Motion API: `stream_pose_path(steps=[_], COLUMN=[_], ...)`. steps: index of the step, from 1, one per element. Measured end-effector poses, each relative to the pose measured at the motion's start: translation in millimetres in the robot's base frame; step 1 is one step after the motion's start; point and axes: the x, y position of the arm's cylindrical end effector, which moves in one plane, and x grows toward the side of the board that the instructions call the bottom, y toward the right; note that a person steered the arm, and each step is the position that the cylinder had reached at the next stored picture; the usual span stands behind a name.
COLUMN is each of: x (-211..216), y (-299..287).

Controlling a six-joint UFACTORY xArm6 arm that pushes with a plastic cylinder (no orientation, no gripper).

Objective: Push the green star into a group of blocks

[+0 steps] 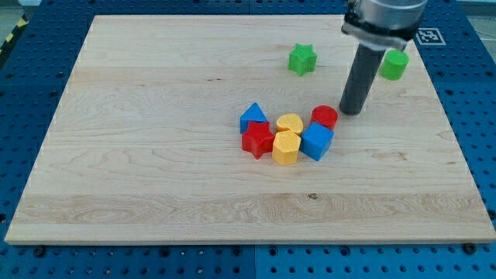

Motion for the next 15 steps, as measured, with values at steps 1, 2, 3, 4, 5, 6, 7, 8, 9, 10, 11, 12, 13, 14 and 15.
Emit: stream_pose_path(steps=[1,2,3,4,5,6,7,8,9,10,11,12,13,14,15], x=[-16,-47,-90,-107,-97,-61,-88,-120,-100,-49,-25,-24,-18,-10,-14], y=[38,31,20,-24,-79,-111,-113,-133,-163,-159,-134,-133,-122,-101,-104])
